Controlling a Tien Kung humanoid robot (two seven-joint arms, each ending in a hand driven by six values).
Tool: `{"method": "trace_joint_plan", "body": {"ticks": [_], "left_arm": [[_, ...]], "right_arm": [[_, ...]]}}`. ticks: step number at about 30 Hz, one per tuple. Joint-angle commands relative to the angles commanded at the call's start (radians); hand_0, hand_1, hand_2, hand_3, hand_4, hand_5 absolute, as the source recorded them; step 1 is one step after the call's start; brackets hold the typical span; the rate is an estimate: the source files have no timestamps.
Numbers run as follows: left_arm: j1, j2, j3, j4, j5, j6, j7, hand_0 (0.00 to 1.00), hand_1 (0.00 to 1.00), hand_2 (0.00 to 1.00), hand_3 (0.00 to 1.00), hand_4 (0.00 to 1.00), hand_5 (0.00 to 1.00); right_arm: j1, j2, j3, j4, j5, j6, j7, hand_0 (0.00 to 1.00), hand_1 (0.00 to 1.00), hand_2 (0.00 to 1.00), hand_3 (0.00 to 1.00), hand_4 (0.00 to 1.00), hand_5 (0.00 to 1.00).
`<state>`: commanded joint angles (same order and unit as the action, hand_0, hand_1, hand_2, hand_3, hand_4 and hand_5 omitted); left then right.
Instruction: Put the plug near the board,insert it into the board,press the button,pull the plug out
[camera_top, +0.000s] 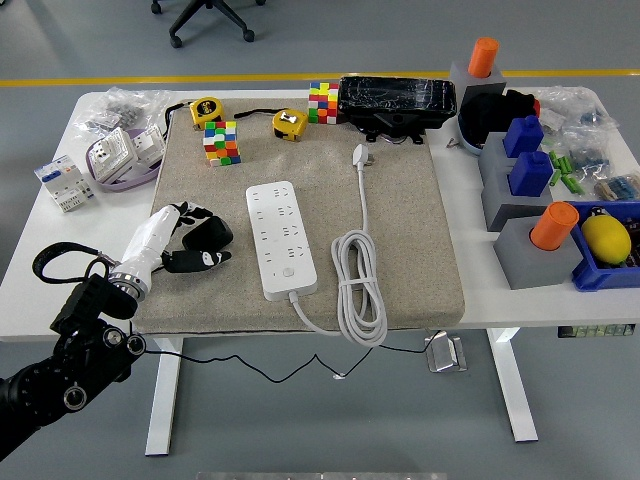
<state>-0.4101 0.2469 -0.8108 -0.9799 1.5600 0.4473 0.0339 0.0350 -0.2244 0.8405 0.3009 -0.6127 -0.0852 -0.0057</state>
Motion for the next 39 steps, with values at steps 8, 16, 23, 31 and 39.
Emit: {"method": "trace_joint_plan", "body": {"ticks": [8, 16, 23, 31, 39], "left_arm": [[-0.023, -0.010, 0.030, 0.043, -0.034, 0.033, -0.014, 0.472, 0.436, 0.484, 0.536, 0.757, 0.091], [-0.025, -0.009, 0.044, 0.055, -0.054, 0.068, -0.043, 0.400, 0.403, 0.463, 0.537, 0.726, 0.036], [-0.018, 0.001, 0.030, 0.014, -0.066, 0.053, -0.085, 0.397, 0.400, 0.459, 0.536, 0.694, 0.002], [-0.063, 0.018, 0.087, 0.006, -0.129, -0.013, -0.189, 0.432, 0.418, 0.460, 0.536, 0.690, 0.002], [-0.120, 0.020, 0.151, 0.047, -0.143, -0.035, -0.213, 0.455, 0.430, 0.463, 0.536, 0.693, 0.002]], "right_arm": [[0.006, -0.005, -0.007, 0.006, -0.004, 0.000, 0.001, 0.601, 0.642, 0.643, 0.553, 0.946, 0.497], [0.006, -0.010, -0.018, 0.007, -0.003, -0.001, 0.004, 0.600, 0.641, 0.642, 0.552, 0.946, 0.497], [0.005, -0.008, -0.015, 0.008, -0.004, -0.002, 0.006, 0.601, 0.641, 0.641, 0.551, 0.946, 0.496], [0.006, -0.002, -0.011, 0.006, -0.004, -0.002, 0.005, 0.601, 0.641, 0.641, 0.551, 0.946, 0.497], [0.007, 0.000, -0.005, 0.007, -0.003, -0.001, 0.006, 0.601, 0.641, 0.641, 0.552, 0.946, 0.497]]}}
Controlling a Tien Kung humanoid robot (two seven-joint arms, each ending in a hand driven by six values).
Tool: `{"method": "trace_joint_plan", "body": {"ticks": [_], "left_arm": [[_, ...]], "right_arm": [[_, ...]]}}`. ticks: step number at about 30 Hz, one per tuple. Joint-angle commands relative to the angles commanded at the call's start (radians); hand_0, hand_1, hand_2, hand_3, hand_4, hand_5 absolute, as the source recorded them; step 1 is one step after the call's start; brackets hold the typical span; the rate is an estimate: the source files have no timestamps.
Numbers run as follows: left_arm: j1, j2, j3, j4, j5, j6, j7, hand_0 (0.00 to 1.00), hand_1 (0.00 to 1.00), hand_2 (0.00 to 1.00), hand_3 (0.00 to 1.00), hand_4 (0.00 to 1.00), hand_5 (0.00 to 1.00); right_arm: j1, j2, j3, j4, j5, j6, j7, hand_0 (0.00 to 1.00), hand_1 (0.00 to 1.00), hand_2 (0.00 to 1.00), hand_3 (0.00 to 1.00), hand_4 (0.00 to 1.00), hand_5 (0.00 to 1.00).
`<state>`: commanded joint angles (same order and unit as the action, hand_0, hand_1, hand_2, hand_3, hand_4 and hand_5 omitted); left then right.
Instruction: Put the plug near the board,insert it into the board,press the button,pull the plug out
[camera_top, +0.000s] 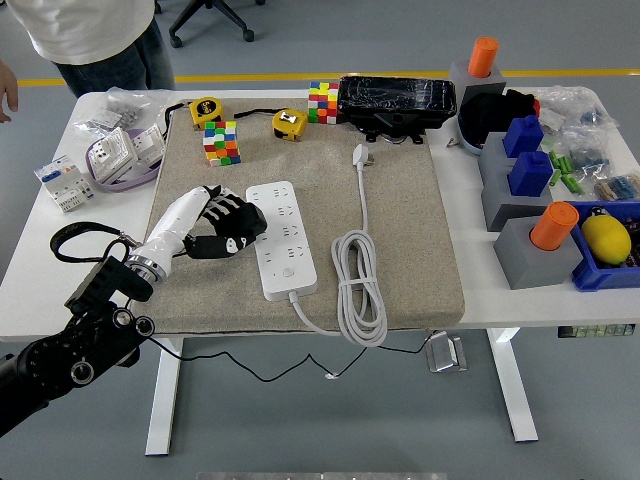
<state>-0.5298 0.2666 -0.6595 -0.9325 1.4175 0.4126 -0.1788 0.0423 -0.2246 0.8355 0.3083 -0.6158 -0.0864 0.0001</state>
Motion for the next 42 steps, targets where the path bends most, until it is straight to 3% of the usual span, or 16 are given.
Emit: {"method": "trace_joint_plan", "body": {"ticks": [27, 28, 33, 34, 40, 41, 42], "left_arm": [[-0.027, -0.010, 0.035, 0.066, 0.020, -0.045, 0.005, 0.492, 0.450, 0.477, 0.542, 0.696, 0.002], [-0.027, -0.010, 0.035, 0.066, 0.020, -0.046, 0.004, 0.617, 0.525, 0.558, 0.572, 0.824, 0.043], [-0.026, -0.009, 0.031, 0.073, 0.017, -0.060, -0.004, 0.617, 0.525, 0.558, 0.572, 0.824, 0.043], [-0.026, -0.009, 0.032, 0.074, 0.016, -0.060, -0.007, 0.698, 0.688, 0.679, 0.704, 0.998, 0.246], [-0.020, -0.008, 0.019, 0.074, -0.001, -0.051, -0.024, 0.698, 0.688, 0.679, 0.704, 0.998, 0.246], [-0.019, -0.007, 0.017, 0.073, -0.004, -0.050, -0.026, 0.712, 0.723, 0.760, 0.784, 0.998, 0.348], [-0.016, -0.006, 0.012, 0.069, -0.006, -0.050, -0.029, 0.712, 0.723, 0.760, 0.784, 0.998, 0.348]], "right_arm": [[-0.004, 0.011, 0.027, 0.004, -0.010, 0.001, 0.000, 0.601, 0.640, 0.640, 0.552, 0.946, 0.496], [-0.004, 0.012, 0.028, 0.004, -0.010, 0.001, 0.000, 0.601, 0.640, 0.640, 0.552, 0.946, 0.494], [-0.003, 0.015, 0.032, 0.006, -0.013, 0.001, 0.000, 0.601, 0.640, 0.640, 0.552, 0.946, 0.494], [-0.004, 0.015, 0.033, 0.007, -0.013, 0.001, 0.000, 0.601, 0.640, 0.639, 0.552, 0.946, 0.493], [-0.005, 0.016, 0.041, 0.010, -0.016, 0.002, 0.000, 0.601, 0.640, 0.639, 0.552, 0.946, 0.493], [-0.006, 0.016, 0.042, 0.010, -0.016, 0.002, 0.000, 0.600, 0.640, 0.640, 0.552, 0.946, 0.493], [-0.006, 0.016, 0.042, 0.009, -0.016, 0.002, 0.000, 0.600, 0.640, 0.640, 0.552, 0.946, 0.493]]}}
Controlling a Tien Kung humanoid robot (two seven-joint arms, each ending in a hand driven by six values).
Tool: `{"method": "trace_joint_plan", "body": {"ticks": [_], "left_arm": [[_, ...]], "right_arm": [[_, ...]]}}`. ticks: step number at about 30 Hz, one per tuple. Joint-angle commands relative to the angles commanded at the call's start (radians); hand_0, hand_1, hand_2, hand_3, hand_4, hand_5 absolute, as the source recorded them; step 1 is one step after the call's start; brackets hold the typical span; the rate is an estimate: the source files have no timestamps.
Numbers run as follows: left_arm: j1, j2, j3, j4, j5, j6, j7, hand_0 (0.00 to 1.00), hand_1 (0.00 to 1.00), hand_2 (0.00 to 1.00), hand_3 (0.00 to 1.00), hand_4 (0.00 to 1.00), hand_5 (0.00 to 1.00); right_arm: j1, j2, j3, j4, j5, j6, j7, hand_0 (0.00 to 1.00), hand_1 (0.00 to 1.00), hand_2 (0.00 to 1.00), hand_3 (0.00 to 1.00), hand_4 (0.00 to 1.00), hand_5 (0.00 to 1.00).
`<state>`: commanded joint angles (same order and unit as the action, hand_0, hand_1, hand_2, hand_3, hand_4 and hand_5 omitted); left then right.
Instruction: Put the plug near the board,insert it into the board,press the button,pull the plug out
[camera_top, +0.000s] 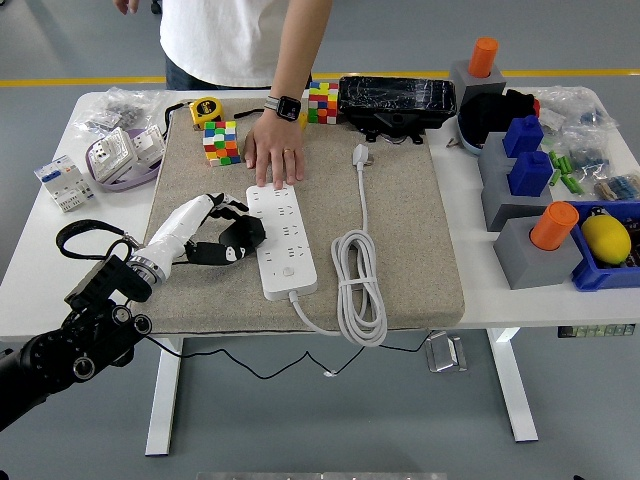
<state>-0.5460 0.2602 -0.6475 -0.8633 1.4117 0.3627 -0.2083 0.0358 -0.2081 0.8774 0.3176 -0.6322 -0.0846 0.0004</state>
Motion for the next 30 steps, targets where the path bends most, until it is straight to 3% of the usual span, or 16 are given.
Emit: {"method": "trace_joint_plan", "body": {"ticks": [4, 5, 10, 11, 12, 17, 20, 25, 30], "left_arm": [[0.014, 0.003, -0.030, -0.025, -0.005, 0.002, -0.007, 0.712, 0.723, 0.760, 0.784, 0.998, 0.348], [0.019, 0.004, -0.039, -0.033, -0.006, 0.004, -0.010, 0.714, 0.723, 0.757, 0.776, 0.998, 0.404], [0.068, 0.011, -0.118, -0.119, -0.038, 0.047, -0.035, 0.714, 0.723, 0.757, 0.776, 0.998, 0.404], [0.081, 0.012, -0.133, -0.141, -0.038, 0.061, -0.038, 0.697, 0.664, 0.699, 0.680, 0.927, 0.449], [0.099, 0.013, -0.154, -0.168, -0.031, 0.078, -0.035, 0.697, 0.664, 0.699, 0.680, 0.927, 0.449], [0.199, 0.020, -0.235, -0.294, 0.027, 0.114, 0.030, 0.708, 0.672, 0.693, 0.671, 0.901, 0.478], [0.238, 0.030, -0.242, -0.346, 0.068, 0.121, 0.080, 0.708, 0.672, 0.693, 0.671, 0.901, 0.478], [0.283, 0.050, -0.234, -0.382, 0.154, 0.104, 0.128, 0.710, 0.695, 0.701, 0.691, 0.886, 0.512], [0.298, 0.065, -0.219, -0.400, 0.169, 0.096, 0.151, 0.727, 0.707, 0.703, 0.691, 0.882, 0.527]], "right_arm": [[-0.002, 0.003, 0.001, 0.000, 0.000, 0.001, 0.000, 0.600, 0.640, 0.640, 0.552, 0.946, 0.493], [-0.002, 0.003, 0.000, 0.000, -0.001, 0.001, 0.000, 0.602, 0.640, 0.640, 0.552, 0.946, 0.493], [0.000, 0.003, 0.004, 0.001, -0.003, 0.000, 0.001, 0.602, 0.640, 0.640, 0.552, 0.946, 0.493], [0.000, 0.003, 0.005, 0.001, -0.004, 0.000, 0.001, 0.602, 0.640, 0.640, 0.552, 0.946, 0.492], [0.000, 0.002, 0.006, 0.001, -0.004, 0.000, 0.001, 0.602, 0.640, 0.640, 0.552, 0.946, 0.492], [-0.003, 0.001, 0.008, 0.000, -0.005, -0.001, 0.001, 0.601, 0.640, 0.639, 0.552, 0.946, 0.491], [-0.005, 0.002, 0.007, 0.000, -0.006, 0.000, 0.001, 0.601, 0.640, 0.639, 0.552, 0.946, 0.491], [-0.004, 0.002, 0.006, 0.000, -0.007, -0.001, 0.002, 0.602, 0.640, 0.639, 0.552, 0.946, 0.490], [-0.001, 0.001, 0.007, 0.001, -0.008, -0.001, 0.002, 0.601, 0.640, 0.639, 0.552, 0.946, 0.489]]}}
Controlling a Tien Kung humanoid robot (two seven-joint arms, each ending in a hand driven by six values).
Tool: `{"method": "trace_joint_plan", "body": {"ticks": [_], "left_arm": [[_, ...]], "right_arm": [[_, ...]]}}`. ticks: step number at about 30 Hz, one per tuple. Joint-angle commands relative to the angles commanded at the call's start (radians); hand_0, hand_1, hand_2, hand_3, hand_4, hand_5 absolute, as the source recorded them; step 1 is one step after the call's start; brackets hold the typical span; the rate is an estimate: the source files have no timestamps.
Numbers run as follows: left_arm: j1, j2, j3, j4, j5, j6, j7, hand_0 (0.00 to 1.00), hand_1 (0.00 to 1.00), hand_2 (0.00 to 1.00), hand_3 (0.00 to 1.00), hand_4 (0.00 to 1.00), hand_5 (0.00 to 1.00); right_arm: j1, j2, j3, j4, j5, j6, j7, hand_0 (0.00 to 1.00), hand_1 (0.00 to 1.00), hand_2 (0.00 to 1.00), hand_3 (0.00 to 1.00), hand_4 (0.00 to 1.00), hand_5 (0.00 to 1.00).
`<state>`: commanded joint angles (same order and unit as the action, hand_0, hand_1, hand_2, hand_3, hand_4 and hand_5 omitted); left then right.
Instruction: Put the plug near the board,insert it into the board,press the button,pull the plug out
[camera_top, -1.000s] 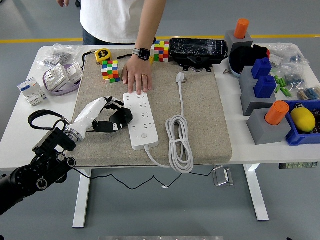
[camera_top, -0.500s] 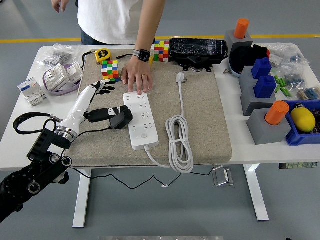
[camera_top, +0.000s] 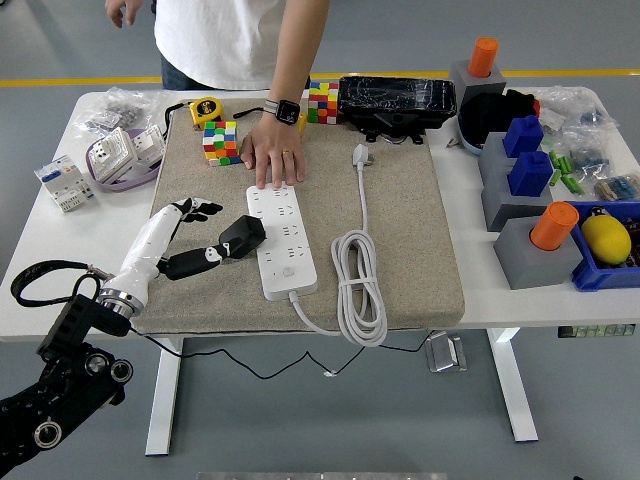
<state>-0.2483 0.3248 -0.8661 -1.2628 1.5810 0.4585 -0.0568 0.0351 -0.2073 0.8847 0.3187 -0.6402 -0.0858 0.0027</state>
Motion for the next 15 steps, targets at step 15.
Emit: {"method": "trace_joint_plan", "body": {"ticks": [15], "left_arm": [[-0.023, -0.010, 0.054, -0.001, 0.022, -0.030, 0.043, 0.735, 0.719, 0.705, 0.691, 0.872, 0.538]], "right_arm": [[0.003, -0.001, -0.010, -0.001, 0.002, 0.000, 0.000, 0.602, 0.640, 0.639, 0.553, 0.946, 0.488]]}}
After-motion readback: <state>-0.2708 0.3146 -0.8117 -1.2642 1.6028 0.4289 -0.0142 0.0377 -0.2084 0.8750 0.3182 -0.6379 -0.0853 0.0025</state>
